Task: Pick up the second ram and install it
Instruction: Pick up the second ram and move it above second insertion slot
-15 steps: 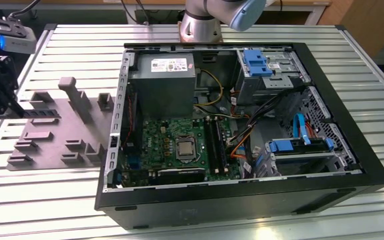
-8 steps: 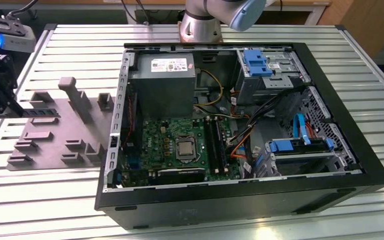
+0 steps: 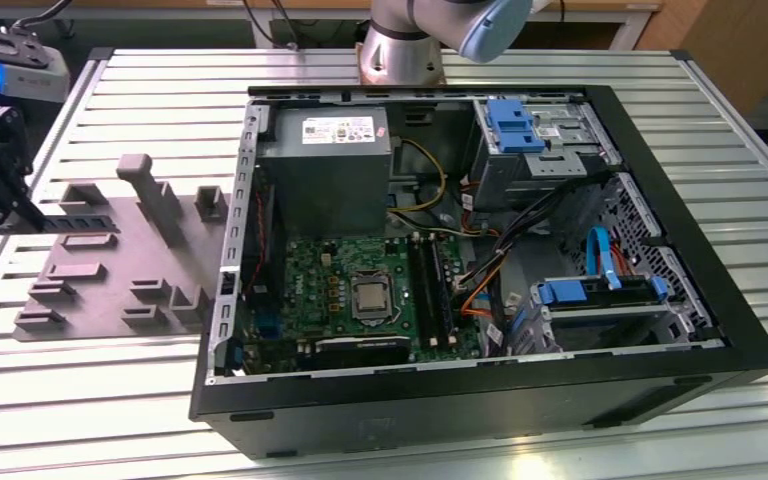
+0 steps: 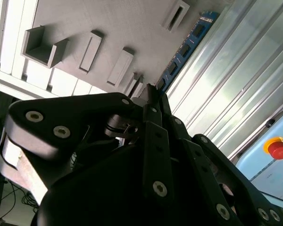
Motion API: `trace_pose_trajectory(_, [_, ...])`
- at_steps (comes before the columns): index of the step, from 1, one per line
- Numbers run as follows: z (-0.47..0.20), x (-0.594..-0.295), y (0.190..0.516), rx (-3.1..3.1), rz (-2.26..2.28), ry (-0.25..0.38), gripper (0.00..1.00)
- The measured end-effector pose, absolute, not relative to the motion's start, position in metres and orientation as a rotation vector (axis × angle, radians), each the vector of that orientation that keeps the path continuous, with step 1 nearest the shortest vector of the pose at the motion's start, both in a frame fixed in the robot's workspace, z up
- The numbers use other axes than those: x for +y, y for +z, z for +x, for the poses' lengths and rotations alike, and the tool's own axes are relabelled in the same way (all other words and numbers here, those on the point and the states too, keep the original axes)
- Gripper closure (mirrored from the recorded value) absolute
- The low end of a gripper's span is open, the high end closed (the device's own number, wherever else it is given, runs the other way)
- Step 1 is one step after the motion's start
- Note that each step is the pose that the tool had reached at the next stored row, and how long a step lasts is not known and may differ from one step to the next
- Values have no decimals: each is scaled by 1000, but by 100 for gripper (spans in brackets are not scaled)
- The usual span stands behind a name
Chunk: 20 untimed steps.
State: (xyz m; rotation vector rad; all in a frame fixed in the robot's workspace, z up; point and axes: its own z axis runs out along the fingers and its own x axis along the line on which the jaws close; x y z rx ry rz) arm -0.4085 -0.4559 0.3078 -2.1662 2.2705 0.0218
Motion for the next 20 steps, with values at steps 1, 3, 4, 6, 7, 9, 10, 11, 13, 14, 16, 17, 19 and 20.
trace_pose_trajectory(1, [-408, -456, 308, 2270, -2166, 22, 86])
trace_pose_trajectory(3, [-408, -456, 309, 2270, -2166, 22, 86])
trace_pose_trajectory(4, [-408, -456, 310, 2270, -2166, 22, 86])
trace_pose_trajectory(6, [-408, -456, 311, 2270, -2166, 22, 86])
trace_pose_trajectory(7, [-408, -456, 312, 2270, -2166, 22, 86])
trace_pose_trajectory(9, [-408, -456, 313, 2270, -2166, 22, 86])
trace_pose_trajectory(10, [-408, -456, 314, 2270, -2166, 22, 86])
trace_pose_trajectory(11, [-408, -456, 314, 2270, -2166, 22, 86])
trace_pose_trajectory(13, [-408, -456, 315, 2270, -2166, 22, 86])
trace_pose_trajectory(14, [-408, -456, 315, 2270, -2166, 22, 86])
trace_pose_trajectory(16, [-408, -456, 315, 2270, -2166, 22, 86])
trace_pose_trajectory(17, [-408, -456, 315, 2271, -2166, 22, 86])
trace_pose_trajectory(19, [-408, -456, 316, 2271, -2166, 22, 86])
trace_pose_trajectory(20, [-408, -456, 317, 2271, -2166, 22, 86])
